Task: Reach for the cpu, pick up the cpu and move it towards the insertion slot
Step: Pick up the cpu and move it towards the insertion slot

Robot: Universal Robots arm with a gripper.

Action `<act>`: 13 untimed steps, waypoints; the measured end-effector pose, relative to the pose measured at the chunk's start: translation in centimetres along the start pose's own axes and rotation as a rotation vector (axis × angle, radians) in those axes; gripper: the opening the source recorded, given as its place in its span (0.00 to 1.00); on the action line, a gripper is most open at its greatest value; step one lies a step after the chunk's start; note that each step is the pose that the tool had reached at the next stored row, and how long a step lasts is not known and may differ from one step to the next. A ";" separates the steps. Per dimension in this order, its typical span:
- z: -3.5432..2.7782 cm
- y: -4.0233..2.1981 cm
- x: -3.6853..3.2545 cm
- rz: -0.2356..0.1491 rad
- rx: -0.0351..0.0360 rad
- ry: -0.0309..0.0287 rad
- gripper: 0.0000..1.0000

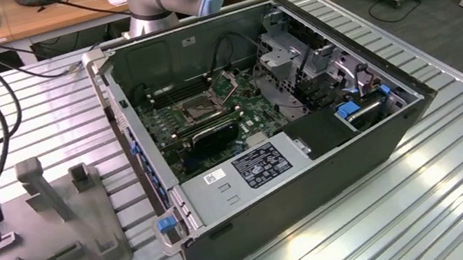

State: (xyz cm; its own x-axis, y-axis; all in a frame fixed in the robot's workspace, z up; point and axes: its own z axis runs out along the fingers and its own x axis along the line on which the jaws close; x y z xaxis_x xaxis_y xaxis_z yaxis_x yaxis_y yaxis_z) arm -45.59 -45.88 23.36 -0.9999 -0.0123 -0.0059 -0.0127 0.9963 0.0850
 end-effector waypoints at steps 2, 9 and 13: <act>-0.09 0.01 0.00 0.000 0.0000 0.0000 0.55; -0.43 0.04 0.00 0.000 0.0002 0.0002 0.55; -0.70 0.06 0.00 0.000 0.0000 0.0000 0.55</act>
State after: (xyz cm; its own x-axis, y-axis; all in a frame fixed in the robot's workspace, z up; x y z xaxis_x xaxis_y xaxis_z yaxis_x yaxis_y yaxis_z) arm -45.59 -45.88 24.06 -0.9999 -0.0123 -0.0058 -0.0127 0.9963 0.0850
